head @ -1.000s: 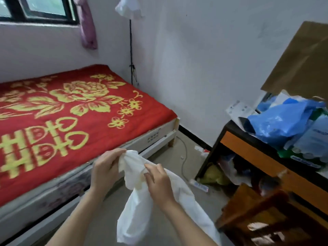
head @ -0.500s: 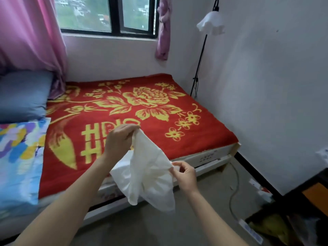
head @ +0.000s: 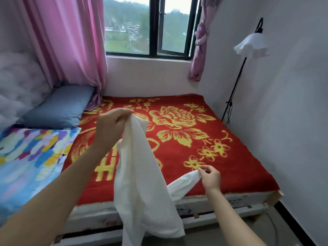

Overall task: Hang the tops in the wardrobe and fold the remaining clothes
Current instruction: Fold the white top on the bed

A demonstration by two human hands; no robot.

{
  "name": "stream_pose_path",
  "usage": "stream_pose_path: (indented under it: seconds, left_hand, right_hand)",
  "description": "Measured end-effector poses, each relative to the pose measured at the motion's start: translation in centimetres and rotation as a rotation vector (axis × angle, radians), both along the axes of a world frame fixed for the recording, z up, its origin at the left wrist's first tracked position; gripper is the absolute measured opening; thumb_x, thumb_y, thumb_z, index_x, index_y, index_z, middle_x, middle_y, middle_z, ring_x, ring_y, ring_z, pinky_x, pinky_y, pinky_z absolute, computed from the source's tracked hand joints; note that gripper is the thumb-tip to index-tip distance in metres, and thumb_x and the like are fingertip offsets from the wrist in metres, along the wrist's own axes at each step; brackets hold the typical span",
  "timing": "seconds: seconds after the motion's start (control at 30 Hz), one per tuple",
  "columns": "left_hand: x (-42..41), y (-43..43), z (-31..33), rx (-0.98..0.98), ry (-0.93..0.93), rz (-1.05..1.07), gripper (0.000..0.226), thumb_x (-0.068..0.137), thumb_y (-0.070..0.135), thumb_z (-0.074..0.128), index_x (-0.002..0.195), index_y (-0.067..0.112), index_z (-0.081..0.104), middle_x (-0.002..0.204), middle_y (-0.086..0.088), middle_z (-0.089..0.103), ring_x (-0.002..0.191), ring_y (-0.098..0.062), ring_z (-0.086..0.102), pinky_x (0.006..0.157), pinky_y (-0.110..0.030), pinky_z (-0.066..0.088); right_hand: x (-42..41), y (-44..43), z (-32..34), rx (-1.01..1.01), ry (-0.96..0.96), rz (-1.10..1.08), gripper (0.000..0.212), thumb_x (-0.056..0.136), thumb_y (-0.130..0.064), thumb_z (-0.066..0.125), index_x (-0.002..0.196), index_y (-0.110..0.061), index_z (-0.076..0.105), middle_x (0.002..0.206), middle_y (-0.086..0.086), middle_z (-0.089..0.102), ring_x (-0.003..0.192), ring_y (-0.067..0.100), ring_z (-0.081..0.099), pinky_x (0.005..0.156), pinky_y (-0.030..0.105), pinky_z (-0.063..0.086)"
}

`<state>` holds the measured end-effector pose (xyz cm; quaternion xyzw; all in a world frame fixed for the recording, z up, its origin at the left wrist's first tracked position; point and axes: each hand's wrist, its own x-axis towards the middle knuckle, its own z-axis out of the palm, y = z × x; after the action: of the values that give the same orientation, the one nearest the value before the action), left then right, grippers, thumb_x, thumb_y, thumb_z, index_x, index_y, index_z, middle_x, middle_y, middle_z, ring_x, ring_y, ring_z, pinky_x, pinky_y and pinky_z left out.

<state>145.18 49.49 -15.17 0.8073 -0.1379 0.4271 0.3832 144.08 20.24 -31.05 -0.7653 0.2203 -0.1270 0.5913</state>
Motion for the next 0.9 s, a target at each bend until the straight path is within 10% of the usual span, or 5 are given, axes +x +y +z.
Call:
stream_pose_path:
  seconds: [0.17,0.27,0.73,0.9]
  left_hand:
    - [3.2,3.7,1.2,-0.237,0.148,0.102,0.02,0.084,0.001,0.059,0.095,0.014,0.069,0.063,0.043,0.057,0.065,0.021,0.053,0.067,0.002,0.036]
    - [4.1,7.5,-0.8,-0.378,0.281,0.168,0.017,0.085,-0.002,0.061,0.099,0.005,0.067,0.057,0.036,0.058,0.059,0.016,0.055,0.066,-0.003,0.04]
    - [11.6,13.9,-5.3,-0.534,0.399,0.2,0.028,0.08,-0.01,0.061,0.07,0.016,0.066,0.057,0.025,0.064,0.058,0.01,0.058,0.065,-0.008,0.045]
    - [18.6,13.2,-3.2,-0.355,0.368,0.045,0.021,0.077,-0.01,0.064,0.076,0.01,0.071,0.073,0.013,0.065,0.067,0.012,0.059,0.07,-0.002,0.04]
  right_hand:
    - [5.7,-4.2,0.0,0.083,0.001,-0.11,0.012,0.084,0.005,0.058,0.093,0.001,0.064,0.074,0.007,0.057,0.068,0.02,0.052,0.051,0.018,0.043]
    - [9.3,-6.2,1.6,0.109,-0.05,-0.179,0.015,0.082,0.008,0.056,0.092,0.0,0.063,0.066,0.004,0.053,0.056,0.014,0.047,0.037,0.007,0.036]
    - [22.4,1.3,6.8,-0.136,-0.114,-0.002,0.013,0.088,-0.001,0.054,0.096,-0.003,0.064,0.092,0.014,0.065,0.077,0.023,0.058,0.073,0.038,0.052]
    - [26.4,7.9,6.5,-0.599,0.03,0.48,0.055,0.083,-0.008,0.065,0.135,-0.004,0.046,0.139,0.017,0.046,0.13,0.029,0.042,0.107,0.044,0.035]
